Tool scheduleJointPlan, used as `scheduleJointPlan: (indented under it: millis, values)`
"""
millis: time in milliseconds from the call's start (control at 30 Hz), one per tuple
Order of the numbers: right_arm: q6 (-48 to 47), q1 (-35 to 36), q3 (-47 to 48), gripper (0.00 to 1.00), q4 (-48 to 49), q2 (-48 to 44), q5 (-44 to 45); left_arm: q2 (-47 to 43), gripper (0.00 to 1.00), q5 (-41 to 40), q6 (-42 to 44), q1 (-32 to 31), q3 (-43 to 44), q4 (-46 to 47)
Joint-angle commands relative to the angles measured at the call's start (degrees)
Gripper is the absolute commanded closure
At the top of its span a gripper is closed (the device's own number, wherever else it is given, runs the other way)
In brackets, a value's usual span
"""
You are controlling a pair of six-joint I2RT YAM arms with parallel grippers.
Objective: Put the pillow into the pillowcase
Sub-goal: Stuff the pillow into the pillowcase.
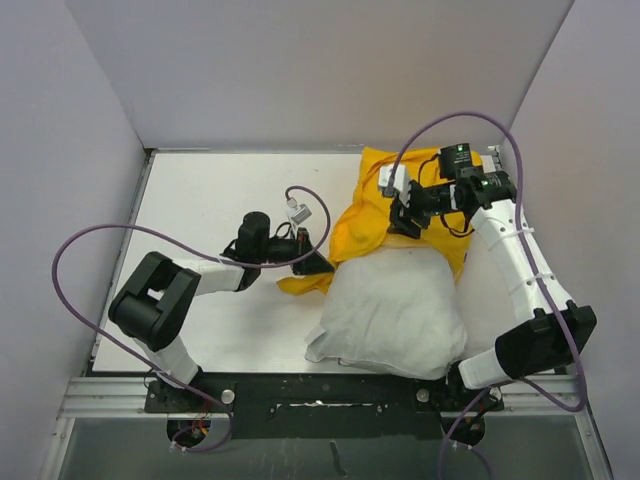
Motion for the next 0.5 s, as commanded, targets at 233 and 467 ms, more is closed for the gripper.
scheduleJointPlan:
  millis: [233,467]
  values:
    - [-31.5,12.3,-8.2,0.03,-21.6,-12.4,-27.2,6.1,1.00,1.0,-25.7,-2.7,-7.5,34.1]
    - [-25.2,21.8,-22.5,0.13,-6.0,-14.5,0.5,3.8,1.00,0.0,-27.7,-3.4,-9.3,35.7]
